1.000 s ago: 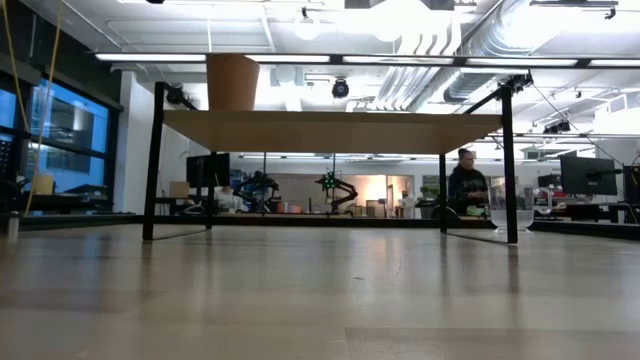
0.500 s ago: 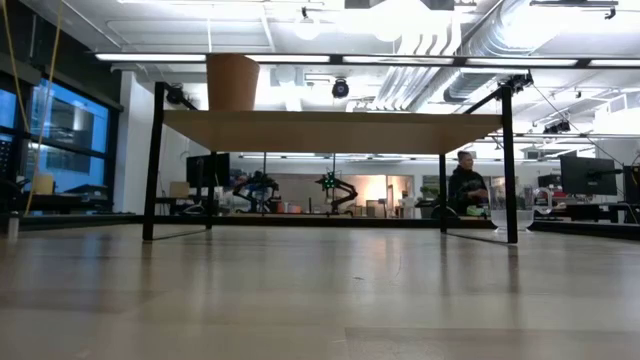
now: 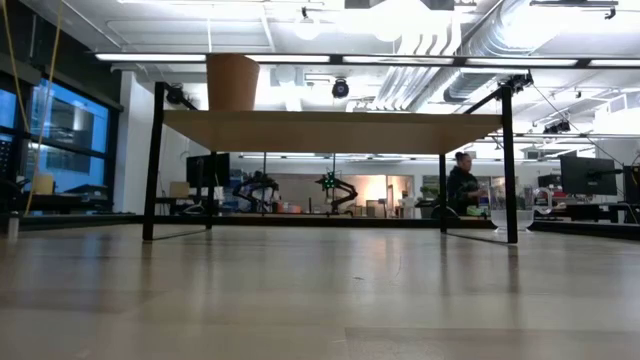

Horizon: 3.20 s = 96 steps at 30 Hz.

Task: Stack small to large cups/mugs on shelf
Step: Put the yellow cup on the shelf

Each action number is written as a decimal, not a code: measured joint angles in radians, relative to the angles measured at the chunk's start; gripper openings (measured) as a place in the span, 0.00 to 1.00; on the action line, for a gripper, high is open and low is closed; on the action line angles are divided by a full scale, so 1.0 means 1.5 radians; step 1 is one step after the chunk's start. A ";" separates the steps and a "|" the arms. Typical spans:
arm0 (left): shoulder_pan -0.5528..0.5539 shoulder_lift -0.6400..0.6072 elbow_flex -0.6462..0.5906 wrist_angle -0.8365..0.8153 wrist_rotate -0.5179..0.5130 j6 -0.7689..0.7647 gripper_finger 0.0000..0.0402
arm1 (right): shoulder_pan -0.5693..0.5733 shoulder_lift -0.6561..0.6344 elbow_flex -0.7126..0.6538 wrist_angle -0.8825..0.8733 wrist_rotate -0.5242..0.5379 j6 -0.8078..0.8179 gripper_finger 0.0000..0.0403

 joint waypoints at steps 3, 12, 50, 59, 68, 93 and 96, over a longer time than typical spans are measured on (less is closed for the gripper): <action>0.000 0.000 0.000 0.006 -0.002 0.001 0.02 | 0.000 0.000 0.000 0.000 0.000 0.000 0.00; 0.000 0.005 0.000 -0.053 -0.036 0.020 0.00 | 0.000 0.000 0.000 0.000 -0.002 0.026 0.00; -0.497 0.424 0.368 -1.054 -0.030 -0.262 0.54 | 0.000 0.000 -0.001 -0.020 0.001 0.041 0.00; -0.551 0.464 0.286 -0.989 -0.046 -0.281 0.54 | 0.000 0.000 -0.001 -0.031 0.000 0.041 0.00; -0.550 0.522 0.284 -0.980 -0.055 -0.342 0.54 | 0.000 0.000 -0.001 -0.031 0.000 0.041 0.00; -0.550 0.574 0.284 -1.003 -0.027 -0.349 0.03 | 0.000 0.000 -0.001 -0.031 -0.003 0.042 0.00; -0.550 0.574 0.285 -1.004 -0.013 -0.344 0.04 | 0.000 0.000 -0.001 -0.031 -0.002 0.041 0.00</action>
